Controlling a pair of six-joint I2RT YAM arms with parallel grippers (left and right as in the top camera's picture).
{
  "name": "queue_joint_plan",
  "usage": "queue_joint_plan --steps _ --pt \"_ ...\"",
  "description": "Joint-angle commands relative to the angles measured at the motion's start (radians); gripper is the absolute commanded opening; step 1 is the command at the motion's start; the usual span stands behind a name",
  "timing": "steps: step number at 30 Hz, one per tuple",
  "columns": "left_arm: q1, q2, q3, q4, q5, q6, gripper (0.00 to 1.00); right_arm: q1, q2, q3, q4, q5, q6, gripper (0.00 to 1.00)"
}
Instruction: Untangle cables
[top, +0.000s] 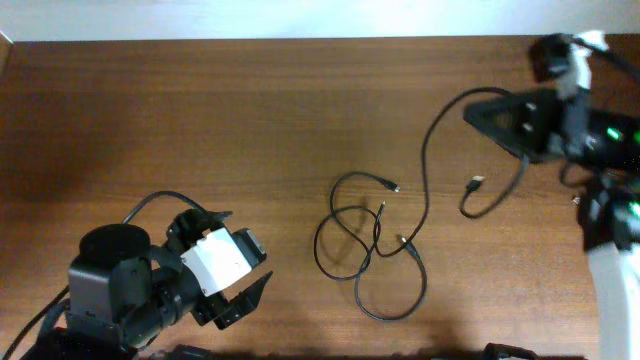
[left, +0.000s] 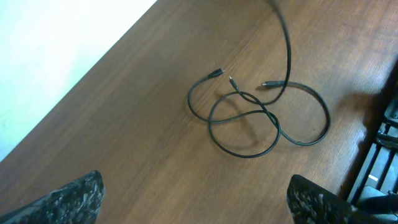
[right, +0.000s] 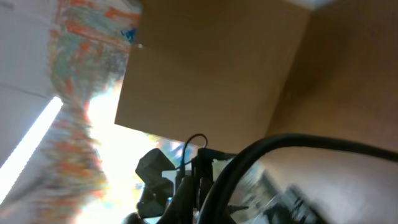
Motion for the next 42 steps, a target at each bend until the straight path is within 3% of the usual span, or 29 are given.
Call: queue_joint_plan --steps 1,4,6,9,13,14,17,18,23,24,25,27,31,34,35,38,42 --pt "0.0 -0.002 0.003 -0.001 0.014 -0.01 0.95 0.027 -0.096 0.092 0.121 0.006 0.013 0.04" --pt "0.0 0.021 -0.047 0.022 0.04 -0.01 0.89 0.076 -0.187 0.121 0.217 0.004 0.009 0.04" --pt "0.0 0.074 -0.098 0.025 0.108 -0.01 0.99 0.076 -0.198 0.121 0.217 0.004 0.009 0.04" --pt "0.0 0.175 -0.185 0.034 0.207 -0.01 1.0 0.076 -0.199 0.121 0.216 0.004 0.009 0.04" --pt "-0.001 0.48 -0.233 0.161 0.357 -0.01 0.91 0.076 -0.202 0.121 0.216 0.003 0.009 0.04" --pt "-0.022 0.61 -0.233 0.241 0.362 -0.01 0.89 0.076 -0.204 0.12 0.216 0.003 0.009 0.04" --pt "-0.116 0.767 -0.233 0.34 0.369 -0.01 0.89 0.076 -0.204 0.119 0.216 0.003 0.009 0.04" --pt "-0.208 0.845 -0.233 0.396 0.349 -0.01 0.89 0.076 -0.204 0.119 0.216 0.003 0.009 0.04" --pt "-0.396 0.932 -0.233 0.511 0.298 -0.011 0.92 0.076 -0.204 0.119 0.216 0.003 0.009 0.04" --pt "-0.407 0.932 -0.233 0.515 0.298 -0.011 0.91 0.076 -0.204 0.119 0.216 0.003 0.009 0.04" --pt "-0.424 0.932 -0.233 0.533 0.295 -0.011 0.72 0.076 -0.211 0.119 0.216 0.003 0.009 0.04" --pt "-0.416 0.931 -0.232 0.592 0.045 -0.141 0.04 0.076 -0.215 0.117 0.216 0.003 0.009 0.04" --pt "-0.378 0.929 -0.23 0.589 0.032 -0.142 0.0 0.076 -0.215 0.117 0.216 0.003 0.008 0.04" --pt "-0.319 0.833 -0.135 0.499 -0.054 -0.171 0.0 0.076 -0.212 0.117 0.186 -0.005 -0.018 0.04" --pt "-0.271 0.726 -0.054 0.411 -0.119 -0.171 0.0 0.075 -0.211 0.1 0.186 -0.005 -0.019 0.04" --pt "-0.159 0.366 0.029 0.387 -0.224 -0.17 0.0 0.075 -0.206 -0.004 0.187 -0.015 -0.077 0.04" --pt "-0.063 0.119 0.029 0.348 -0.305 -0.159 0.0 0.074 -0.168 -0.042 0.187 -0.02 -0.104 0.04"
